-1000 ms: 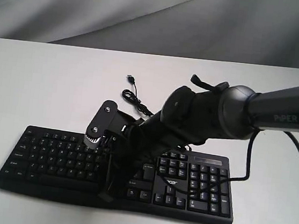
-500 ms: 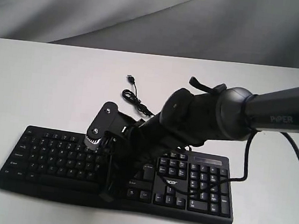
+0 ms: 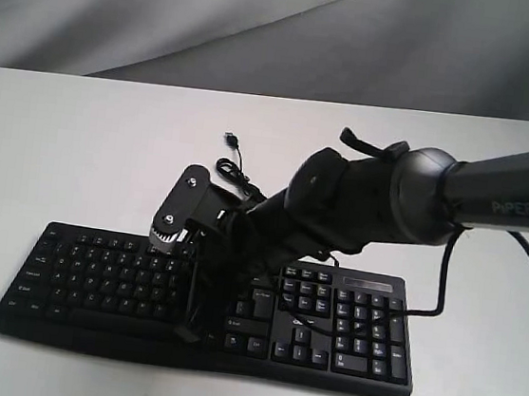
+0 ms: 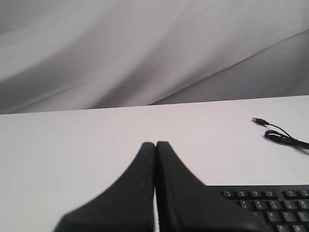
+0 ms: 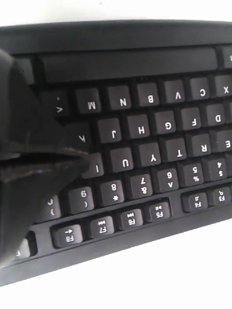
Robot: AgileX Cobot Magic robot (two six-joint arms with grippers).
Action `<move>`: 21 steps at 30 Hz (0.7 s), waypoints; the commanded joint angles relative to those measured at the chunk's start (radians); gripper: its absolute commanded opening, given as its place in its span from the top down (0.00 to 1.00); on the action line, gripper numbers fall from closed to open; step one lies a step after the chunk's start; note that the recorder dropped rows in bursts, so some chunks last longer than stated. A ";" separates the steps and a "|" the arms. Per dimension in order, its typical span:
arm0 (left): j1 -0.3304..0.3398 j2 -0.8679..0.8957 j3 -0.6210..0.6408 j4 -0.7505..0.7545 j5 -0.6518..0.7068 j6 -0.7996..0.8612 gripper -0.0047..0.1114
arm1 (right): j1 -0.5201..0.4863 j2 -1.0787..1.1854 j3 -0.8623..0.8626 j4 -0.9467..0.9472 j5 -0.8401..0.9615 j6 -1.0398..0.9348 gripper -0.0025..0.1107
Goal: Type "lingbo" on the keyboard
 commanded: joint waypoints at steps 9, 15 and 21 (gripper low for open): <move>-0.005 0.006 0.005 0.000 -0.006 -0.002 0.96 | 0.008 0.042 -0.083 0.027 0.032 -0.009 0.98; -0.005 0.006 0.005 0.000 -0.006 -0.002 0.96 | 0.008 0.057 -0.083 0.027 0.011 -0.012 0.98; -0.005 0.006 0.005 0.000 -0.006 -0.002 0.96 | 0.008 0.064 -0.083 0.031 0.002 -0.012 0.98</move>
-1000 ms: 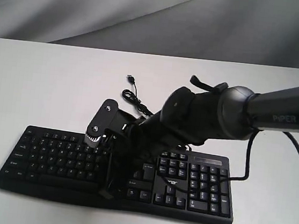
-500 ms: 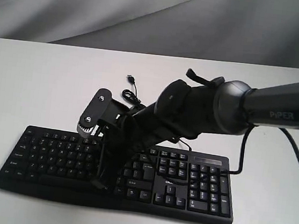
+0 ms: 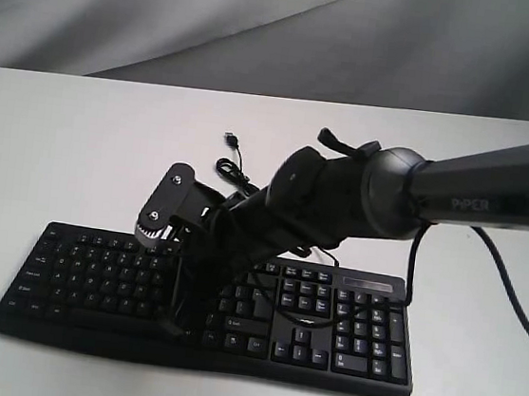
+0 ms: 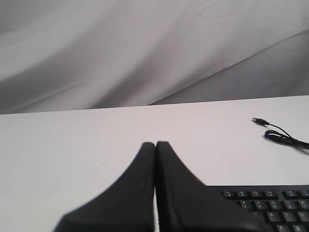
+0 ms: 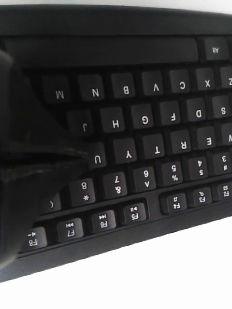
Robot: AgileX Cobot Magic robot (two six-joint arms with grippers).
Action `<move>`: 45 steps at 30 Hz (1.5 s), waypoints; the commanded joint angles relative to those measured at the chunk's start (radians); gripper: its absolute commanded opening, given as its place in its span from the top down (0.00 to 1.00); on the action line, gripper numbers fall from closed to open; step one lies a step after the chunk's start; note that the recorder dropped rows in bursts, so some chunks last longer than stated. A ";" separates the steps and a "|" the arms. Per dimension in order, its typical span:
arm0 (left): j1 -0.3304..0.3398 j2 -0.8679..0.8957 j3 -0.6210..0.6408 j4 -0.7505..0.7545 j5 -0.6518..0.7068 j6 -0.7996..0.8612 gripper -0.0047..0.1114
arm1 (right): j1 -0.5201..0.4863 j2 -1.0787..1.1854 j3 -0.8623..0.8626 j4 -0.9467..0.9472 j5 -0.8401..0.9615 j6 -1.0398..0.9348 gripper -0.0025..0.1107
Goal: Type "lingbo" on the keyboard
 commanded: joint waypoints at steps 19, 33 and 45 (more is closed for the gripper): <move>-0.005 0.006 0.005 0.000 -0.006 -0.002 0.96 | 0.002 0.002 -0.007 0.021 -0.041 0.003 0.98; -0.005 0.006 0.005 0.000 -0.006 -0.002 0.96 | 0.002 0.024 -0.007 0.032 -0.041 0.001 0.98; -0.005 0.006 0.005 0.000 -0.006 -0.002 0.96 | 0.013 -0.011 -0.007 0.037 -0.018 0.001 0.98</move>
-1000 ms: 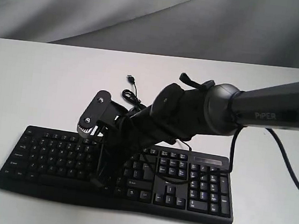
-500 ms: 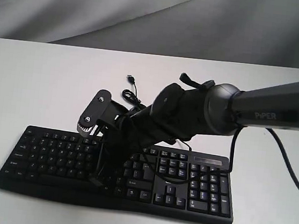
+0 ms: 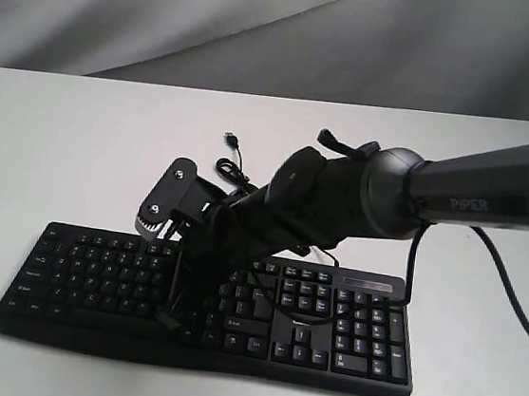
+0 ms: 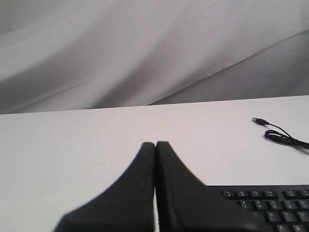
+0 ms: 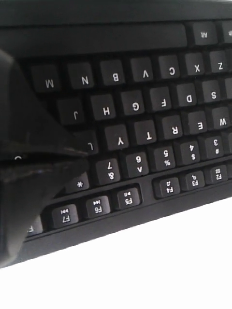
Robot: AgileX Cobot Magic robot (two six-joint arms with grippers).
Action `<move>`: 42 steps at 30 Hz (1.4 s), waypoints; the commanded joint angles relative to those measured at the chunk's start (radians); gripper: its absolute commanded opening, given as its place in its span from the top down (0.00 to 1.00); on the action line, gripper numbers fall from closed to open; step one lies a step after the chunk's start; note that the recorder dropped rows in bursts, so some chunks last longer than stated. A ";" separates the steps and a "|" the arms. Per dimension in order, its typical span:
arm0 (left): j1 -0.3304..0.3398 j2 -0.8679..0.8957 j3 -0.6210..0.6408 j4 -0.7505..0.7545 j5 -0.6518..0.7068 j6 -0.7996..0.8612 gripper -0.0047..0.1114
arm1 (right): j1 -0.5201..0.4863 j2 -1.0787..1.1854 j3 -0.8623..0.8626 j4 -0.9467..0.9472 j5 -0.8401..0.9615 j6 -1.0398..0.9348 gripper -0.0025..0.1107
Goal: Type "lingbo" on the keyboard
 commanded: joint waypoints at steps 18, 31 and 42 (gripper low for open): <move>-0.005 0.006 0.005 0.000 -0.006 -0.002 0.96 | 0.082 -0.002 -0.005 0.011 0.035 -0.010 0.98; -0.005 0.006 0.005 0.000 -0.006 -0.002 0.96 | 0.084 -0.002 -0.005 0.007 0.035 -0.014 0.98; -0.005 0.006 0.005 0.000 -0.006 -0.002 0.96 | 0.084 0.004 -0.005 0.005 0.032 -0.014 0.98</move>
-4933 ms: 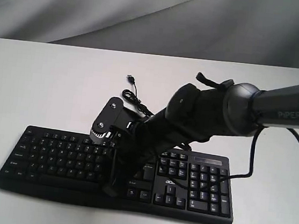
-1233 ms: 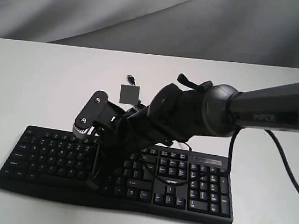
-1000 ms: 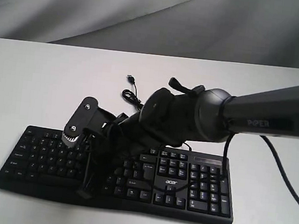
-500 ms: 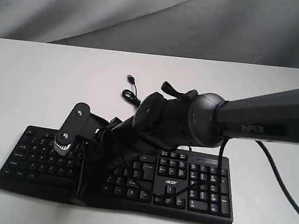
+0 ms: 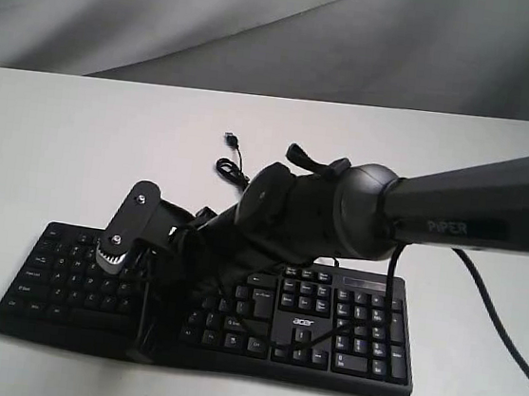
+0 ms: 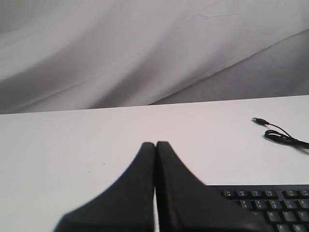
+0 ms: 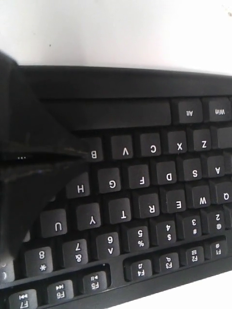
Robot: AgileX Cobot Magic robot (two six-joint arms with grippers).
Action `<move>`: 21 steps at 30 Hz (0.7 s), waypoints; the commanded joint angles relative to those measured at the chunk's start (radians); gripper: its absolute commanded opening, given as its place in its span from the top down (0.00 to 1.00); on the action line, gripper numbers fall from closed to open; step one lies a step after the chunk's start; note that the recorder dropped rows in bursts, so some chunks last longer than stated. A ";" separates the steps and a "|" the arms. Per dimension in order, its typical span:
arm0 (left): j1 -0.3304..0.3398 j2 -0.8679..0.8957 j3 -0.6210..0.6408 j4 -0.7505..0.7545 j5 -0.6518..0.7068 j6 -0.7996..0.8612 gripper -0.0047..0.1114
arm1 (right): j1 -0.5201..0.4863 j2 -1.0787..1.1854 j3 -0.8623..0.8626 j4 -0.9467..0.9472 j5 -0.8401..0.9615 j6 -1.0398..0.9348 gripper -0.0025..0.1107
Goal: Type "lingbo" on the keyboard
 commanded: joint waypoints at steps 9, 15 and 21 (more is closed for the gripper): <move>-0.005 0.006 0.005 0.000 -0.006 -0.002 0.96 | 0.001 0.015 -0.005 0.003 0.000 -0.015 0.98; -0.005 0.006 0.005 0.000 -0.006 -0.002 0.96 | 0.003 0.002 -0.039 0.005 0.005 -0.015 0.98; -0.005 0.006 0.005 0.000 -0.006 -0.002 0.96 | 0.003 0.064 -0.154 0.005 0.070 0.010 0.98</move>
